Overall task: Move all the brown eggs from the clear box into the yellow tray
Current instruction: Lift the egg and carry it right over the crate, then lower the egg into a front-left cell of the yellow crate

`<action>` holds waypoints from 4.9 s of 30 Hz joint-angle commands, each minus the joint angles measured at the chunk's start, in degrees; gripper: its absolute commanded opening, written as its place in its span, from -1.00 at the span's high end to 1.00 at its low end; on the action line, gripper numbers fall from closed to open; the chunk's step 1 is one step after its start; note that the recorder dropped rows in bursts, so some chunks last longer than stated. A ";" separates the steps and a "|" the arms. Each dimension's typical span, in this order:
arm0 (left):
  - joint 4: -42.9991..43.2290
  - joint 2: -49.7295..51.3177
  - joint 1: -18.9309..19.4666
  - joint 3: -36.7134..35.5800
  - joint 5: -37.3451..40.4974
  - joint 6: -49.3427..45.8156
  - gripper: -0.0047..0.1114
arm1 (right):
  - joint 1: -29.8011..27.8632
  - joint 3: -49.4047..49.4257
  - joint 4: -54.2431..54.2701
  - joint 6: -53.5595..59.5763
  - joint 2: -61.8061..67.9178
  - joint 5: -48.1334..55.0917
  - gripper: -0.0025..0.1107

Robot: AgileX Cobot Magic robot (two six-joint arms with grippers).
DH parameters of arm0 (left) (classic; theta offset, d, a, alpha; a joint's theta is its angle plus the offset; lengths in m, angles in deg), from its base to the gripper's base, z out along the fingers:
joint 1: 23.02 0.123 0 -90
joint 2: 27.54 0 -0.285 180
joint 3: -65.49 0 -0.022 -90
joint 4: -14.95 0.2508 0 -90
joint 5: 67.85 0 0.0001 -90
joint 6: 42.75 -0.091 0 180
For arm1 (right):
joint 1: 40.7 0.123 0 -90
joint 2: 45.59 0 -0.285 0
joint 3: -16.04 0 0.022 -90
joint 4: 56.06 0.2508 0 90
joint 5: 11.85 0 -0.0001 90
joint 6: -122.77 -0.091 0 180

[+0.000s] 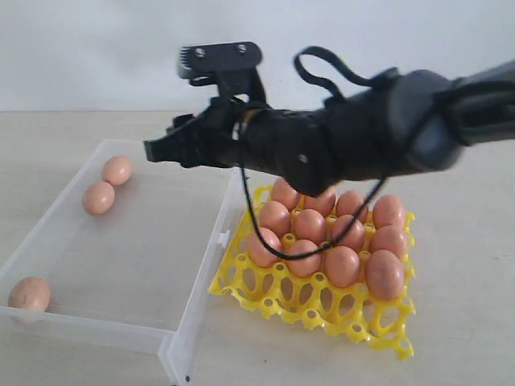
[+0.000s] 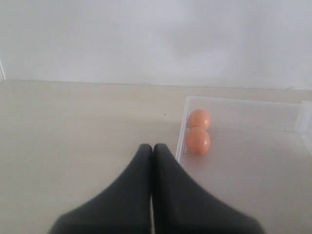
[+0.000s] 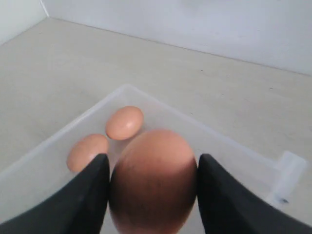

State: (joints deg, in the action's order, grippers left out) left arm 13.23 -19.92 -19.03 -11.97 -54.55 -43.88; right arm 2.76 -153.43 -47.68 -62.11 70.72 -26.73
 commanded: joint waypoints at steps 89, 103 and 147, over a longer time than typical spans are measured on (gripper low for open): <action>-0.31 0.17 0.05 0.24 -0.01 -0.03 0.99 | 6.22 36.23 -0.74 1.05 -7.15 -22.53 0.96; -0.31 0.17 0.05 0.24 -0.01 -0.03 0.99 | 6.22 36.23 -1.77 -0.96 -6.61 -23.38 0.96; -0.31 0.17 0.05 0.24 -0.01 -0.03 0.99 | 6.22 35.35 0.74 -1.76 -12.43 -24.72 -0.19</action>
State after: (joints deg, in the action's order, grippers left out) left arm 13.23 -19.92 -19.03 -11.97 -54.55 -43.88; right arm 8.94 -117.44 -48.41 -65.85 61.98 -51.67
